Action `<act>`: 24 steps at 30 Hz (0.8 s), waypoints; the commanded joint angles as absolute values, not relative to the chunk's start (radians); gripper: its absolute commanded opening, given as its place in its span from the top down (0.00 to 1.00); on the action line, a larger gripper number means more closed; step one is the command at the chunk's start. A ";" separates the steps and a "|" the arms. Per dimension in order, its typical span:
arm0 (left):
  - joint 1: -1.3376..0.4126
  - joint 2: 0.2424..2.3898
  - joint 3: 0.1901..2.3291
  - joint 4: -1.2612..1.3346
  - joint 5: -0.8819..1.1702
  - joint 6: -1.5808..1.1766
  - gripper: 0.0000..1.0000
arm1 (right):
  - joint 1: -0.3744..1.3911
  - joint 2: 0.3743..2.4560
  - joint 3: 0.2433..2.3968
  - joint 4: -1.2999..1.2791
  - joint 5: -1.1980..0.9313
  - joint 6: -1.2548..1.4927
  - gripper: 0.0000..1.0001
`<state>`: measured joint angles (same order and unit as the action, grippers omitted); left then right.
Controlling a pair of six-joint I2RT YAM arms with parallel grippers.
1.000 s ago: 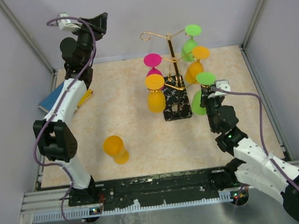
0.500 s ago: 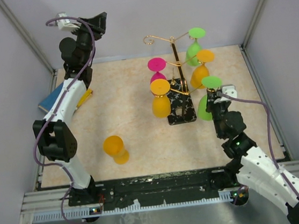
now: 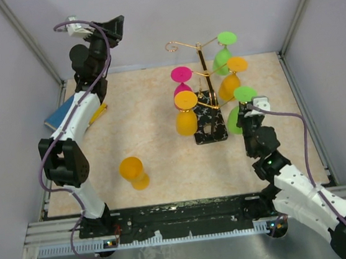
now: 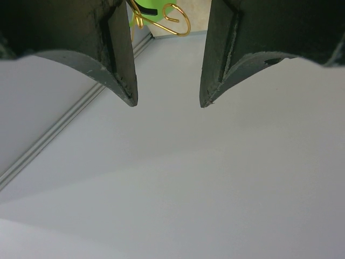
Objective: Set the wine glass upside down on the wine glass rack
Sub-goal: Turn the wine glass upside down at the wine rack.
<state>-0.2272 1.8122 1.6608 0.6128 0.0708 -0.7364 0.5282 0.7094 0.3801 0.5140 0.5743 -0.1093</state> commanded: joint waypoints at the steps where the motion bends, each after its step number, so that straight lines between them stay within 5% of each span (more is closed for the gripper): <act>1: -0.221 1.788 1.650 0.656 0.078 -0.736 0.44 | 0.530 0.730 0.407 0.537 0.628 -0.103 1.00; 24: -0.221 1.787 1.624 0.698 0.100 -0.741 0.44 | 0.531 0.755 0.383 0.616 0.728 -0.142 1.00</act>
